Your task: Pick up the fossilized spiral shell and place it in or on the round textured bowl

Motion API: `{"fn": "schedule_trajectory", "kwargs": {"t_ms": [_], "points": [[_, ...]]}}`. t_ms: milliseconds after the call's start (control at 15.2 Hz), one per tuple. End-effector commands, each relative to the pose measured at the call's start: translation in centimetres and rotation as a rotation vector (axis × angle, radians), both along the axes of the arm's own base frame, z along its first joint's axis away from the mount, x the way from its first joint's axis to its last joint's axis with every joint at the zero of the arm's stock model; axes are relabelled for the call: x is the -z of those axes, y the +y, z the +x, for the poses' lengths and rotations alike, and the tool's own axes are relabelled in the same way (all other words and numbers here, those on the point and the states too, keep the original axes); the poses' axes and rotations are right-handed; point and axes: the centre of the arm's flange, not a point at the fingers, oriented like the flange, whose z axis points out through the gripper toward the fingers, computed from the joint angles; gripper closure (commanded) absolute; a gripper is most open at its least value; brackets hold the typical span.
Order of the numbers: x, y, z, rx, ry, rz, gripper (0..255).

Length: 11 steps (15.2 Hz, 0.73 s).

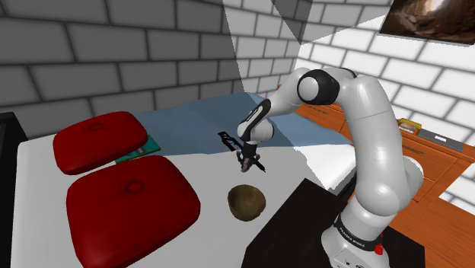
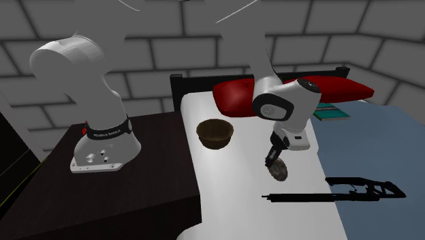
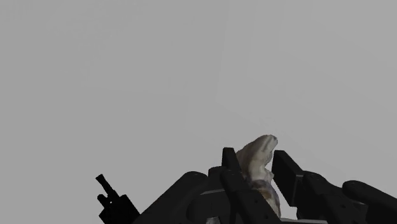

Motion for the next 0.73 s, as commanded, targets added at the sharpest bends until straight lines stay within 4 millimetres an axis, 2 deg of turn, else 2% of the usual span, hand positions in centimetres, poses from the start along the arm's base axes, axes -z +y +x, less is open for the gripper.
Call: {"fn": "schedule_trajectory", "kwargs": {"t_ms": [0,462,660], "points": [[0.0,0.0,0.0,0.000,0.000,0.000,255],[0.0,0.0,0.0,0.000,0.000,0.000,255],[-1.6,0.0,0.0,0.000,0.000,0.000,255]]}}
